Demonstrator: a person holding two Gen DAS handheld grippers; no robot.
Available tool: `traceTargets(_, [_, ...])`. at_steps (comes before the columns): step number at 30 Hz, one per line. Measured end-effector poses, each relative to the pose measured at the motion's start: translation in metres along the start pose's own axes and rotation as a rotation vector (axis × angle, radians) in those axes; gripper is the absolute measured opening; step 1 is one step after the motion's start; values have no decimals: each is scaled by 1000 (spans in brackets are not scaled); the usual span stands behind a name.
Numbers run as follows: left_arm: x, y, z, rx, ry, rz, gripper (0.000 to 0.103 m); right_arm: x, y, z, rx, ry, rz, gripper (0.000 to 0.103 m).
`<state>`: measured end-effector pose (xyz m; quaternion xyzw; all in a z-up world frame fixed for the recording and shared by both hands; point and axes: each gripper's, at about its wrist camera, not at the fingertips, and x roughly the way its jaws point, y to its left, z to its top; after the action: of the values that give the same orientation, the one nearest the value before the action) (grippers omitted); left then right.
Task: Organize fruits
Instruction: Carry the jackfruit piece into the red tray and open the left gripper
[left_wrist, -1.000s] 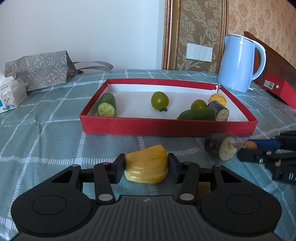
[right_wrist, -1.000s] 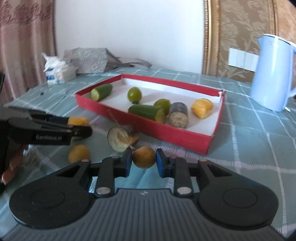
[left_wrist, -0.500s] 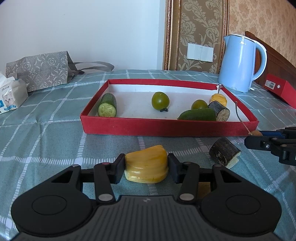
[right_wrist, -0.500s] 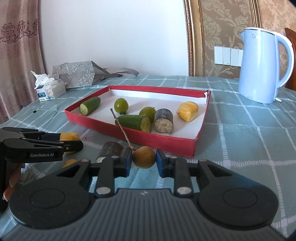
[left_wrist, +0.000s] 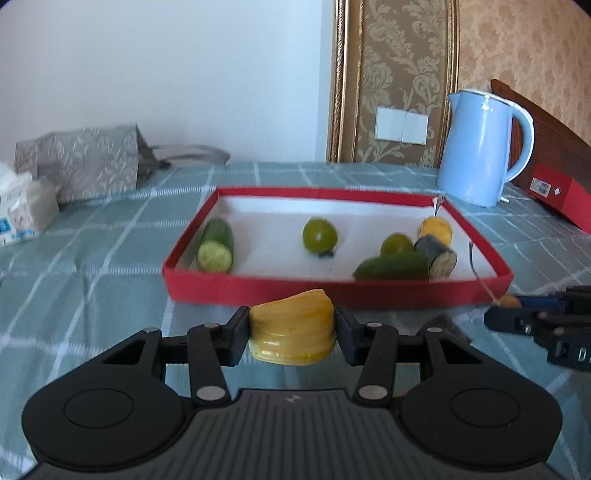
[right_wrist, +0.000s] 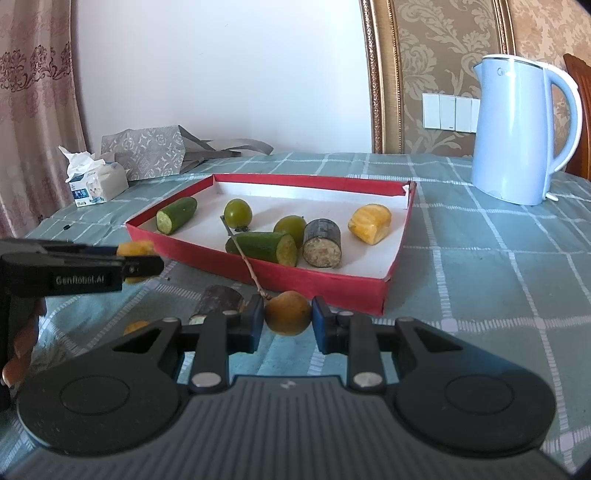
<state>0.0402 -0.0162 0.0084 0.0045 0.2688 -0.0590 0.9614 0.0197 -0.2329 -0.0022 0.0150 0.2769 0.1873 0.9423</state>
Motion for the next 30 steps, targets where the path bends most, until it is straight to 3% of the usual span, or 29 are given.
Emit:
traceTargets(8, [25,-5,43,19,-31,7,48,1,-1,0,1,2,-5,26])
traceTargets(12, [54,-4,59,33,-19,57,48,3,-1,0,2,6,-9,26])
traceTargets(19, [104,3,63,28,44,104,48,6,0,0,0,22,-13,26])
traceTargets(28, [123,2,59,43,62,122,49,11,0,-1,-9,43,-11,26])
traceTargets(30, [125,0,57,62,65,107,60,12,1,-1,-10,46,-11,26])
